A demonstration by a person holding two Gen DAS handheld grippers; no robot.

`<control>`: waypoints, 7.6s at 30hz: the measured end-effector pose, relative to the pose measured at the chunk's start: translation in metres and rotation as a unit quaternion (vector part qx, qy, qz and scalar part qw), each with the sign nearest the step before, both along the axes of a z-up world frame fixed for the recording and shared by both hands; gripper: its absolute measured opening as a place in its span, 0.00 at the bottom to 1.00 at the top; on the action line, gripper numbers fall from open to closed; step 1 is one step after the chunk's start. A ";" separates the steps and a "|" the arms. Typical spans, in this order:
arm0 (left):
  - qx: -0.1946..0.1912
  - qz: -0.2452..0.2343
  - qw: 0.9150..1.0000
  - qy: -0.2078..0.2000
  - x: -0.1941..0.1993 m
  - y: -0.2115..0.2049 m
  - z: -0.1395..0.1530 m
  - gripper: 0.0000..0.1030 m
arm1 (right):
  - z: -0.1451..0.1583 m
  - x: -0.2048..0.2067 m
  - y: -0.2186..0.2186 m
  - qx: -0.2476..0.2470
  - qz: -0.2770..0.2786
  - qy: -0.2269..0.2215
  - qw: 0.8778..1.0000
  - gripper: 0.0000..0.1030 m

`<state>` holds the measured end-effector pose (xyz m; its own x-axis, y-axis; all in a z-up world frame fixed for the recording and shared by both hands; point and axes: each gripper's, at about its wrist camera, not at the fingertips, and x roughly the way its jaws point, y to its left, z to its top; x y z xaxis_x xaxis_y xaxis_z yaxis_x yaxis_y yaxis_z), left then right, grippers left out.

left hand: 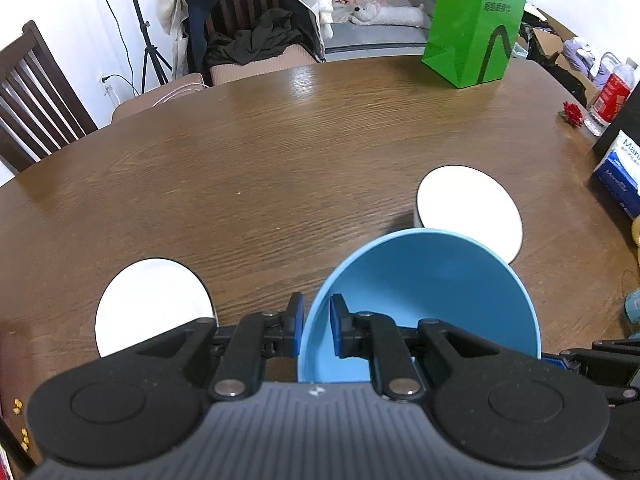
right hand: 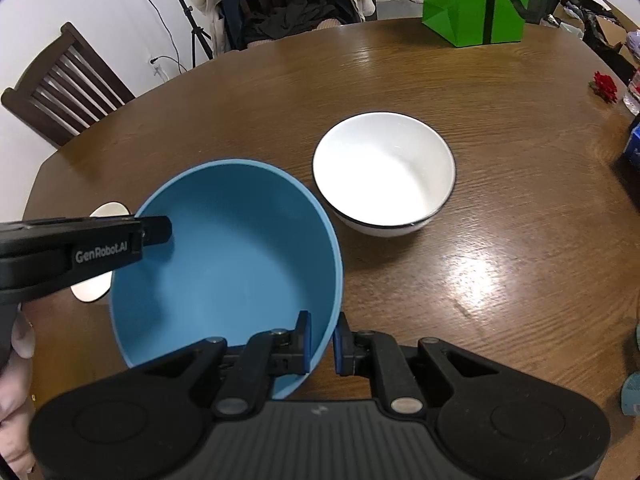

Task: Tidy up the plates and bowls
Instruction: 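Lift the blue bowl with both tools, then carry the blue bowl toward the beige plate stack and lower it, then open both tools to release the blue bowl on the table, then raise both open tools away from the blue bowl, then move both open tools over a white black-rimmed bowl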

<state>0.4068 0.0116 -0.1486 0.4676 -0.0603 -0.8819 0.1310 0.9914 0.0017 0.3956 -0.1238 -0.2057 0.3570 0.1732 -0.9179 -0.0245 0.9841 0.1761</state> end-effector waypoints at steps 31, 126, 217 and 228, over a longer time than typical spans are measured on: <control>-0.003 -0.027 1.000 -0.011 -0.072 -0.065 0.021 0.14 | 0.018 -0.070 -0.061 -0.001 -0.022 -0.019 1.000 0.10; -0.032 -0.075 0.997 -0.006 -0.155 -0.182 -0.021 0.96 | -0.027 -0.175 -0.207 0.007 -0.116 -0.012 0.993 0.68; -0.078 0.138 0.977 -0.141 -0.194 0.071 0.076 1.00 | 0.051 -0.143 -0.038 0.009 0.048 -0.103 0.993 0.91; -0.080 0.176 0.972 -0.130 -0.161 0.116 0.066 1.00 | 0.052 -0.092 0.028 0.004 0.094 -0.097 0.991 0.91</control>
<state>0.2461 0.1273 -0.0831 0.6897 0.0174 -0.7239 -0.2012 0.9649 -0.1685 0.3034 -0.0962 -0.1535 0.4876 0.2603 -0.8334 -0.2418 0.9575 0.1576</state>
